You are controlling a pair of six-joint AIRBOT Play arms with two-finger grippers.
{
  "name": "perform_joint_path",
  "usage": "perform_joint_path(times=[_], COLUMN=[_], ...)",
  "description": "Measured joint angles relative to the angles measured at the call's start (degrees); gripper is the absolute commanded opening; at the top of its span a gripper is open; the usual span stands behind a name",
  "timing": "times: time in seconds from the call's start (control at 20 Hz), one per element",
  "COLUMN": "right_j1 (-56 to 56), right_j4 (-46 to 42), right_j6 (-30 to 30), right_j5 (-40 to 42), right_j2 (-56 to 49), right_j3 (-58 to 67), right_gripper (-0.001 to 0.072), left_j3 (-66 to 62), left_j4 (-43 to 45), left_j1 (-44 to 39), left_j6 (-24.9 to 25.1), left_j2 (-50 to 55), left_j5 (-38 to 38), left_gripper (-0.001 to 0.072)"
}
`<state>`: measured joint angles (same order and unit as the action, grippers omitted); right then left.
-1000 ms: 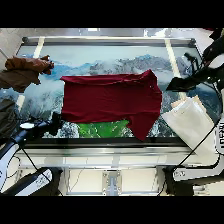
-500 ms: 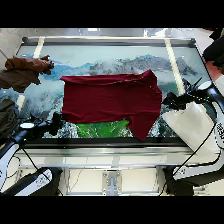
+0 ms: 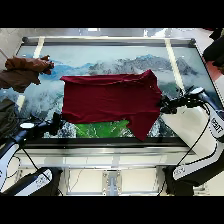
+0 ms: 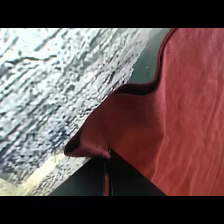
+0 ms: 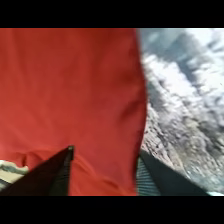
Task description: Fold the shirts.
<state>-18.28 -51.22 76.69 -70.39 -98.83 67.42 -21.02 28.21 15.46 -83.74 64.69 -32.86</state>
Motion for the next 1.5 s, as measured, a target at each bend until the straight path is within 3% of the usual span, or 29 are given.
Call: perform_joint_path(times=[0.05, 0.25, 0.4, 0.8, 1.05, 1.2, 1.5], right_j1=[0.48, 1.49, 1.75, 1.81, 1.84, 1.84, 1.84], right_j4=[-0.48, 3.28, 8.00, 11.67, 8.68, 4.00, -2.91], right_j6=[-0.66, -5.62, -9.75, -12.76, -9.92, -8.39, -5.25], right_j5=[-0.13, -6.01, -11.74, -18.29, -11.67, -8.96, -14.05], right_j2=[-0.31, 0.09, 5.01, 40.09, 56.24, 56.78, 44.65], right_j3=[-0.07, -0.11, -0.07, 1.03, 15.06, 28.83, 43.80], right_gripper=[0.0019, 0.0014, 0.0013, 0.0013, 0.0010, 0.0010, 0.0011], left_j3=[-0.07, -2.47, -7.72, -26.93, -42.42, -52.43, -63.65], left_j4=[0.00, 0.02, 0.11, 6.01, 16.61, 21.73, 35.80], left_j1=[0.00, 0.39, 2.36, 16.09, 25.99, 22.45, 2.01], left_j6=[0.00, 1.68, 6.14, 11.93, 11.89, 11.67, 10.84], left_j2=[0.00, -1.40, -5.79, -31.98, -41.55, -38.71, -22.84], left_j5=[-0.17, -2.62, -6.86, -21.62, -21.99, -22.91, -29.70], left_gripper=[0.0011, 0.0010, 0.0010, 0.0008, 0.0007, 0.0007, 0.0007])
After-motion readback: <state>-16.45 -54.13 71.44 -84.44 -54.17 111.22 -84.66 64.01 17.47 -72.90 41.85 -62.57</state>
